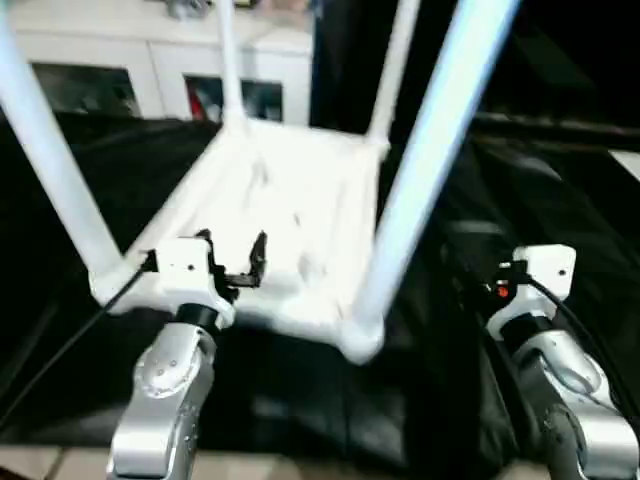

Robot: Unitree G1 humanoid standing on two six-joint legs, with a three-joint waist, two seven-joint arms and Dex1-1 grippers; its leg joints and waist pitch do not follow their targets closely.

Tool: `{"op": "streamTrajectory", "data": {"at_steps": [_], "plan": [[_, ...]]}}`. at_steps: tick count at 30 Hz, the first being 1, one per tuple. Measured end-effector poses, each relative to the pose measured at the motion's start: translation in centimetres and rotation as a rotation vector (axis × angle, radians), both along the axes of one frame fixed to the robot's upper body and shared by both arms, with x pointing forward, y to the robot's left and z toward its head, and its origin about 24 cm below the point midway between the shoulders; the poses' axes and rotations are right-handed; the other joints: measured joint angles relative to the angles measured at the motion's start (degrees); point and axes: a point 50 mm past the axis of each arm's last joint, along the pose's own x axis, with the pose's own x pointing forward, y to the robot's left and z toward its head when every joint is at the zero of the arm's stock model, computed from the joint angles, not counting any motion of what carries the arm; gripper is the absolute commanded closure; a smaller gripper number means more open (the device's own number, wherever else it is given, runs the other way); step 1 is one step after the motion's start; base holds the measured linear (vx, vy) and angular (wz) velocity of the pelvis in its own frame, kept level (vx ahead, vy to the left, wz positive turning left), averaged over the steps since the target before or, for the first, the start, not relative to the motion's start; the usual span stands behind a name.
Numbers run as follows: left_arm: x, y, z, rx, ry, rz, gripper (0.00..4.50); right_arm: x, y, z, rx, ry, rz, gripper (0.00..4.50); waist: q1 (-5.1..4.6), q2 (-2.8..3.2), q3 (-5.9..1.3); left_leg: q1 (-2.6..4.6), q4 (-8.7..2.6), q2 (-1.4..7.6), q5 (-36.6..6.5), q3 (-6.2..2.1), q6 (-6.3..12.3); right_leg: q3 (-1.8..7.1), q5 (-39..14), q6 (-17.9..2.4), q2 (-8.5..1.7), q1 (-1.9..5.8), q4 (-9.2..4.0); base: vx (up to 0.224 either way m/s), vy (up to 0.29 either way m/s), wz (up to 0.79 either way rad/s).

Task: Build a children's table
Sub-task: Rotate table base

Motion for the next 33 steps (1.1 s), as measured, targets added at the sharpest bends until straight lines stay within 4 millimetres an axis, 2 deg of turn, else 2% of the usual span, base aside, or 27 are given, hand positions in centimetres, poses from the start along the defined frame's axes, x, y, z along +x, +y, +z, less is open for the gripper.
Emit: {"op": "streamTrajectory", "data": {"at_steps": [1,3,6,8,10,14,16,20,24,28,29,31,33], "plan": [[0.0,0.3,-0.2,0.006,0.010,0.002,0.00,0.0,0.1,0.0,0.000,-0.001,0.003,0.88,-0.08,-0.01,0.00,-0.49,0.04,0.08,-0.06,0.04,0.15,-0.07,0.08,0.17,-0.10,-0.29,-0.40,0.123,0.045,-0.01],[0.0,0.5,-0.5,0.041,0.024,-0.030,0.00,0.0,0.0,0.0,-0.006,-0.001,0.007,0.88,-0.05,0.00,0.03,-0.63,-0.10,0.04,-0.08,0.38,0.33,-0.05,0.14,0.26,-0.27,-0.28,-0.74,0.038,0.020,0.04],[-0.1,-0.3,-0.7,0.061,0.035,-0.155,0.00,0.0,-0.7,0.3,-0.028,-0.006,0.003,0.88,-0.02,0.09,0.41,-0.32,-0.96,0.19,0.04,1.71,0.91,-0.10,0.04,0.10,-0.91,-0.17,-1.04,0.000,0.000,0.00],[0.1,-1.0,-0.6,0.079,0.043,-0.300,0.00,0.3,-1.1,0.6,-0.051,-0.016,0.029,0.88,-0.04,0.29,1.17,0.07,-1.28,0.57,0.19,2.82,0.73,-0.05,0.16,0.17,-1.18,0.02,-1.07,-0.026,0.006,0.02],[0.5,-1.2,-0.4,0.079,0.056,-0.426,0.00,0.7,-1.5,0.9,-0.079,-0.017,0.070,0.88,-0.04,0.49,1.75,0.28,-1.42,0.85,0.22,3.52,0.68,-0.06,0.33,-0.01,-1.36,0.06,-1.05,-0.068,0.007,0.02],[0.9,-1.7,-0.1,0.133,0.082,-0.658,0.00,0.9,-2.5,0.5,-0.127,0.035,0.158,0.88,-0.02,0.84,2.43,0.34,-1.55,0.85,0.24,3.87,0.71,-0.06,0.60,-0.01,-1.60,-0.03,-1.04,-0.016,0.001,0.00],[1.1,-2.2,-0.2,0.208,0.169,-0.882,0.00,1.2,-3.5,0.6,-0.178,0.075,0.257,0.88,0.08,1.61,3.02,0.30,-1.58,0.85,0.47,4.00,0.86,-0.07,0.70,-0.03,-1.69,-0.14,-1.02,0.000,0.000,0.00],[1.1,-1.8,0.0,0.304,0.288,-1.113,0.00,0.9,-5.1,1.3,-0.276,0.121,0.400,0.88,0.09,2.49,3.35,0.21,-1.81,0.85,0.82,4.31,1.30,-0.11,0.62,0.08,-1.89,-0.32,-1.05,0.000,0.000,0.00],[2.4,-1.7,0.9,0.384,0.276,-1.193,0.00,0.3,-6.0,2.2,-0.310,0.164,0.557,0.88,0.34,2.30,3.28,0.11,-2.09,0.86,1.12,4.37,1.76,-0.23,0.58,0.06,-1.91,-0.34,-1.39,0.000,0.000,0.00],[3.6,-1.5,0.8,0.437,0.281,-1.194,0.00,0.1,-5.0,2.0,-0.321,0.201,0.711,0.88,0.40,2.11,3.35,0.01,-2.15,0.87,1.10,4.40,1.86,-0.29,0.58,0.06,-1.94,-0.37,-1.56,0.000,0.000,0.00],[3.8,-1.6,0.8,0.449,0.292,-1.205,0.00,-0.2,-4.6,1.8,-0.306,0.227,0.757,0.88,0.47,1.66,3.51,0.04,-2.24,0.88,1.11,4.61,1.93,-0.27,0.58,0.06,-2.04,-0.41,-1.52,0.000,0.000,0.00],[4.2,-2.4,1.3,0.463,0.280,-1.229,0.00,-0.5,-4.3,1.9,-0.298,0.255,0.827,0.88,1.03,1.20,3.79,-0.04,-2.29,1.05,1.22,4.86,2.04,-0.41,0.58,0.05,-2.10,-0.49,-1.53,0.000,0.000,0.00],[4.5,-3.0,1.3,0.463,0.279,-1.258,0.00,-0.4,-3.9,2.5,-0.301,0.241,0.879,0.88,1.14,0.99,3.79,-0.07,-2.24,1.10,1.21,5.09,2.06,-0.39,0.58,0.04,-2.18,-0.49,-1.56,0.000,0.000,0.00]]}}
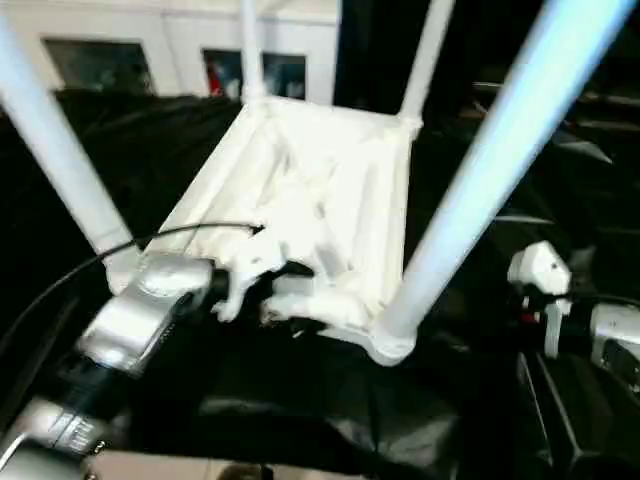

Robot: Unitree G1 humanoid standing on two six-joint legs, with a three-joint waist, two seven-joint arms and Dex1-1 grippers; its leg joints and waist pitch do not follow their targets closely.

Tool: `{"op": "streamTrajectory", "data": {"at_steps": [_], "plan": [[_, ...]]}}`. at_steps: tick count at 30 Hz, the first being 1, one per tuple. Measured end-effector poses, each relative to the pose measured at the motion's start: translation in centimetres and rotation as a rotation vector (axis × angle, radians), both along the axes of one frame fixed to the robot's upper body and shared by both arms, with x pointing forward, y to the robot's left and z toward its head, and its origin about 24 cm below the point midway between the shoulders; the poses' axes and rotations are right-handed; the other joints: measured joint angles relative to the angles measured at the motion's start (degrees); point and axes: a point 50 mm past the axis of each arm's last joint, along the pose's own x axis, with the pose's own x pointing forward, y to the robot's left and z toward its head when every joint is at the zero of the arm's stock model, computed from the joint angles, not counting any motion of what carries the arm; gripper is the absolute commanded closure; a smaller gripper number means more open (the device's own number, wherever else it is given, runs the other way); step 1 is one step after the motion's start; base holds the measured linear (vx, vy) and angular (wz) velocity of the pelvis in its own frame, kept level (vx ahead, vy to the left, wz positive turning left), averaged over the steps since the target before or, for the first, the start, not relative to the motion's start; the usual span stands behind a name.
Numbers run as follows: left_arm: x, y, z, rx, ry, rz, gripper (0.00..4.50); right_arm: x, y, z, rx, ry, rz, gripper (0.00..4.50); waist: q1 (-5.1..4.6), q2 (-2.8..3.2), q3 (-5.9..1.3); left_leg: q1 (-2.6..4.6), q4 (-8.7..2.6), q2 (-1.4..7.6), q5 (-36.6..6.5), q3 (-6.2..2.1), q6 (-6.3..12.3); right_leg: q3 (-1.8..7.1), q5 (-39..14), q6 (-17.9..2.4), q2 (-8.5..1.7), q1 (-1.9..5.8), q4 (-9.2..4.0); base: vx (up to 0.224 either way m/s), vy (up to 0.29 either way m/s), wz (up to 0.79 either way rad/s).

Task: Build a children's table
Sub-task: Rotate table base

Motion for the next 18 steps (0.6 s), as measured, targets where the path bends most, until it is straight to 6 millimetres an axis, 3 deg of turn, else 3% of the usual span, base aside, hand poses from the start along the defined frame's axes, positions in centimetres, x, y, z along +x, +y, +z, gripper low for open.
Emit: {"op": "streamTrajectory", "data": {"at_steps": [3,5,9,10,12,18], "plan": [[0.2,-1.1,-0.4,0.025,0.020,-0.069,0.00,0.3,0.0,0.6,-0.017,-0.025,0.025,0.88,0.49,0.61,-0.15,-0.04,0.08,-0.02,-0.06,0.38,0.10,-0.05,0.01,-0.01,-0.32,0.02,-0.01,0.000,0.000,0.00],[0.2,-1.9,-0.9,0.035,0.034,-0.100,0.35,0.4,-0.3,0.4,-0.019,-0.015,0.017,0.87,0.94,1.20,-0.23,-0.05,0.08,-0.02,-0.07,0.59,0.19,-0.05,0.01,-0.01,-0.47,0.02,0.00,0.000,0.000,0.00],[-0.1,-3.6,-1.7,0.069,0.046,-0.167,0.50,0.1,-1.1,0.1,-0.054,0.003,0.016,0.87,1.58,2.17,-0.24,-0.15,0.08,-0.02,0.02,0.91,0.39,-0.13,0.01,-0.01,-0.67,-0.01,0.02,0.000,0.000,0.00],[-0.2,-4.2,-1.9,0.074,0.044,-0.184,0.83,-0.1,-1.4,0.1,-0.070,0.014,0.022,0.87,1.76,2.52,-0.22,-0.23,0.09,-0.01,0.07,1.00,0.47,-0.18,0.02,-0.01,-0.73,-0.04,0.03,0.000,0.000,0.00],[-0.2,-4.9,-2.1,0.079,0.038,-0.200,0.83,-0.7,-2.0,-0.2,-0.094,0.042,0.024,0.87,1.98,2.87,-0.25,-0.23,0.08,-0.01,0.08,1.14,0.53,-0.19,0.01,-0.01,-0.82,-0.04,0.01,0.000,0.000,0.00],[0.4,-4.6,-3.1,0.121,0.020,-0.197,1.35,-1.8,-2.1,-0.9,-0.116,0.076,0.034,0.87,1.21,3.10,-0.31,-0.73,0.09,0.00,0.24,1.18,0.77,-0.16,0.11,0.07,-0.82,-0.62,0.16,0.000,0.000,0.00]]}}
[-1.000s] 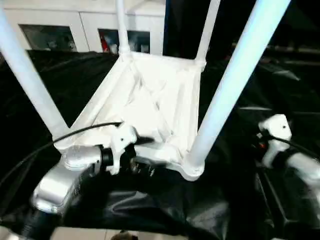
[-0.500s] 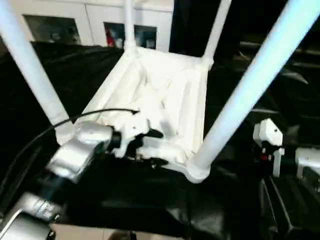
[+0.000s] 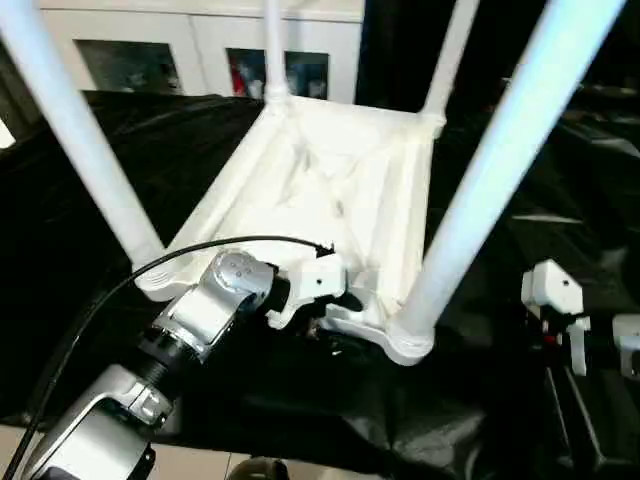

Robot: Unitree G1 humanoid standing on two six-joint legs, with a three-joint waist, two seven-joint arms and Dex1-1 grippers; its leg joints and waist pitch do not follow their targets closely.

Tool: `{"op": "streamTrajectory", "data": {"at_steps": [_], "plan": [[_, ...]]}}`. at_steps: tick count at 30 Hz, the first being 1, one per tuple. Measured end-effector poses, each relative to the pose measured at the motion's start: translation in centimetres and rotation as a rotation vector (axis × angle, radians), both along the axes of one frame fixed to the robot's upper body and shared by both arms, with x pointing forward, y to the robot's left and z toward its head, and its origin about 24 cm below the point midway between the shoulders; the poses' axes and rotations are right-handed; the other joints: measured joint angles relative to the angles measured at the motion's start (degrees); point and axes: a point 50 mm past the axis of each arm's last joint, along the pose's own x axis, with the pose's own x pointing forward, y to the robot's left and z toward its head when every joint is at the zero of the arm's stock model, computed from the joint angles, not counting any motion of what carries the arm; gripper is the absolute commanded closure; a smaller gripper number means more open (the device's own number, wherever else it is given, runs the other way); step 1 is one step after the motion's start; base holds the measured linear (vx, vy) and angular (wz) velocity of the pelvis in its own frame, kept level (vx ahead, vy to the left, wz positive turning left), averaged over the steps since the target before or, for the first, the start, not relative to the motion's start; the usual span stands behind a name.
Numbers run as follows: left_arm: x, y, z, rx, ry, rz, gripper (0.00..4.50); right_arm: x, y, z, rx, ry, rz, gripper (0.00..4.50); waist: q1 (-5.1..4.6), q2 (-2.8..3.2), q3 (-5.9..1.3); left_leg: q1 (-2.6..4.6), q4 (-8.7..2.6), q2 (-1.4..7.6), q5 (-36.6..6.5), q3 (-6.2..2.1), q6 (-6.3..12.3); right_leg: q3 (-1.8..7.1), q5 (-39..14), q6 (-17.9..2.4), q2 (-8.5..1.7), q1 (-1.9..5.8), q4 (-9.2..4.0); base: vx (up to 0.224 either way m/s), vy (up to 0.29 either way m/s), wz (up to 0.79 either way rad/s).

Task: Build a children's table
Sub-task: Rotate table base

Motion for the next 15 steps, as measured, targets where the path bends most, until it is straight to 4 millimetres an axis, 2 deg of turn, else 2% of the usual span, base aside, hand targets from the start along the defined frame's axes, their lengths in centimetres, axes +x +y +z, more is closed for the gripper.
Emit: {"op": "streamTrajectory", "data": {"at_steps": [5,9,10,13,15], "plan": [[1.1,0.9,0.0,0.008,-0.040,0.021,1.75,-0.5,0.9,0.5,0.004,0.005,0.062,0.87,0.13,-0.19,-0.04,0.01,0.01,0.07,0.08,0.04,0.09,-0.05,0.00,0.00,0.01,-0.02,0.07,0.000,0.000,0.00],[2.0,1.5,0.2,0.049,-0.073,0.024,2.02,-1.1,1.1,0.3,-0.006,0.051,0.123,0.87,0.40,-0.03,-0.12,-0.04,0.12,0.07,0.08,0.07,0.10,-0.04,0.04,-0.02,-0.02,0.00,0.05,0.000,0.000,0.00],[2.1,1.6,0.1,0.050,-0.070,0.021,2.16,-1.1,1.2,0.2,-0.006,0.056,0.131,0.87,0.50,0.22,-0.22,-0.10,0.19,0.07,0.06,0.07,0.12,-0.04,0.05,-0.03,-0.03,-0.01,0.04,0.000,0.000,0.00],[2.3,1.8,-0.1,0.068,-0.053,0.015,2.21,-1.2,1.3,0.1,-0.019,0.050,0.154,0.87,0.81,1.25,-0.61,-0.23,0.37,0.07,0.02,0.11,0.20,-0.04,0.18,-0.06,-0.07,-0.02,-0.01,0.000,0.000,0.00],[2.3,1.8,-0.1,0.071,-0.045,0.007,2.41,-1.2,1.2,0.1,-0.029,0.050,0.161,0.87,1.07,1.50,-0.74,-0.22,0.41,0.07,0.02,0.10,0.19,-0.06,0.19,-0.03,-0.07,-0.01,0.04,0.000,0.000,0.00]]}}
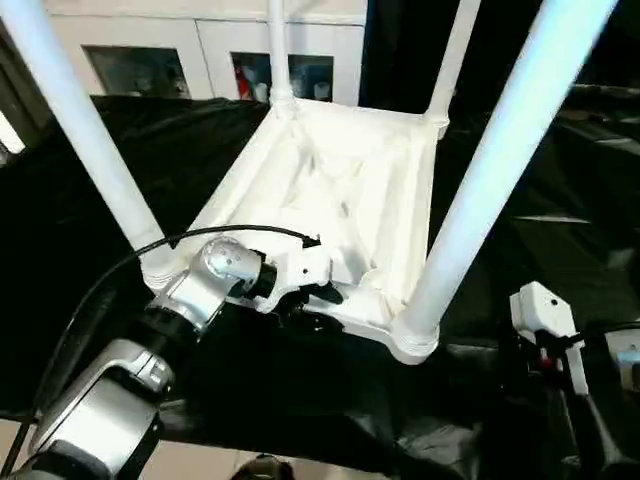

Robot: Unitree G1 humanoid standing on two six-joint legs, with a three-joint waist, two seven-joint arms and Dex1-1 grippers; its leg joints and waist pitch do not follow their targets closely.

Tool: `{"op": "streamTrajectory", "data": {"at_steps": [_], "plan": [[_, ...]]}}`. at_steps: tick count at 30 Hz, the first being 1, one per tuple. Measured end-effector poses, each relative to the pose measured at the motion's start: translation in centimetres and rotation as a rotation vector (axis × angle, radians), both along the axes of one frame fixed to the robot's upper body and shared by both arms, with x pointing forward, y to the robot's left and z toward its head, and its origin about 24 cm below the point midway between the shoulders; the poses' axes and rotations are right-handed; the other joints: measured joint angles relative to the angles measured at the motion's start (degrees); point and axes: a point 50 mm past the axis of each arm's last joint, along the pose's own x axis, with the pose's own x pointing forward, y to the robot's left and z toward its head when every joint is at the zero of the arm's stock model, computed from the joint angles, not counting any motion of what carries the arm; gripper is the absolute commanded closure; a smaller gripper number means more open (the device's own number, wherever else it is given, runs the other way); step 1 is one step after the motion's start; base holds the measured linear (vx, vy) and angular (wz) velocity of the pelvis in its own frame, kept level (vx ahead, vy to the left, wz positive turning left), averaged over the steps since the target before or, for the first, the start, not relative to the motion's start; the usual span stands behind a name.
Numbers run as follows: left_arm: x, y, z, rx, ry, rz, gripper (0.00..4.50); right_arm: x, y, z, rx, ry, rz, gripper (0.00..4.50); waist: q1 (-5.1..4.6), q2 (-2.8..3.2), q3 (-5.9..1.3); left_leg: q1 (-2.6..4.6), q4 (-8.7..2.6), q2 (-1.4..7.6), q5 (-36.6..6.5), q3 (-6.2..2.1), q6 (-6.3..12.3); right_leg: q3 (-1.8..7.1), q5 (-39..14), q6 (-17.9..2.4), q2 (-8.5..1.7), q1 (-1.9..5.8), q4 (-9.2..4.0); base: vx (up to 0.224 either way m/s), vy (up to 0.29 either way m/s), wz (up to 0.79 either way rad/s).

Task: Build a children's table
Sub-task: Rotate table base

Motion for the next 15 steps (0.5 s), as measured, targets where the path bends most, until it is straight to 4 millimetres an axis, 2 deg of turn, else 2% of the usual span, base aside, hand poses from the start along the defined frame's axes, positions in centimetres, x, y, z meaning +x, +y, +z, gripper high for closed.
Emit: {"op": "streamTrajectory", "data": {"at_steps": [1,4,6,10,11,14,15], "plan": [[0.0,-0.1,-0.1,-0.001,0.011,-0.005,2.58,0.0,-0.1,0.1,-0.008,0.000,0.003,0.87,0.22,0.37,-0.15,-0.01,0.06,0.00,0.00,-0.01,0.00,0.00,0.01,0.00,0.00,0.00,0.02,0.000,0.000,0.00],[-0.1,-0.4,-0.1,-0.004,0.024,-0.021,2.67,0.0,-0.1,0.1,-0.014,0.002,0.008,0.87,0.58,1.08,-0.61,-0.02,0.14,0.00,0.00,-0.01,0.01,0.00,0.03,0.01,-0.01,0.01,0.07,0.000,0.000,0.00],[0.1,-0.5,-0.2,-0.009,0.027,-0.024,2.96,0.0,-0.2,0.2,-0.022,0.002,0.014,0.87,0.75,1.48,-0.87,-0.01,0.24,0.00,0.00,-0.01,0.01,0.00,0.03,0.02,-0.02,0.00,0.20,0.000,0.000,0.00],[0.3,-1.2,0.0,-0.027,0.033,-0.050,3.23,0.1,-0.4,0.2,-0.029,-0.006,0.016,0.87,1.20,1.73,-1.04,0.00,0.43,0.09,0.03,-0.01,0.02,-0.06,0.03,0.02,-0.02,0.00,0.40,0.000,0.000,0.00],[0.2,-1.3,-0.1,-0.029,0.034,-0.053,3.49,0.1,-0.4,0.1,-0.033,-0.006,0.018,0.87,1.25,1.81,-1.09,0.00,0.47,0.09,0.03,-0.01,0.02,-0.05,0.03,0.02,-0.03,0.01,0.42,0.000,0.000,0.00],[0.1,-1.4,-0.4,-0.035,0.055,-0.066,3.54,0.0,-0.2,-0.1,-0.036,0.002,0.027,0.87,1.21,1.91,-1.16,-0.01,0.51,0.09,0.03,0.00,0.03,-0.04,0.03,0.04,-0.04,0.01,0.46,0.000,0.000,0.00],[0.1,-1.5,-0.4,-0.037,0.057,-0.068,3.77,-0.1,-0.2,-0.1,-0.036,0.004,0.030,0.87,1.21,1.91,-1.16,-0.01,0.51,0.09,0.04,0.00,0.03,-0.04,0.04,0.04,-0.04,0.00,0.47,0.000,0.000,0.00]]}}
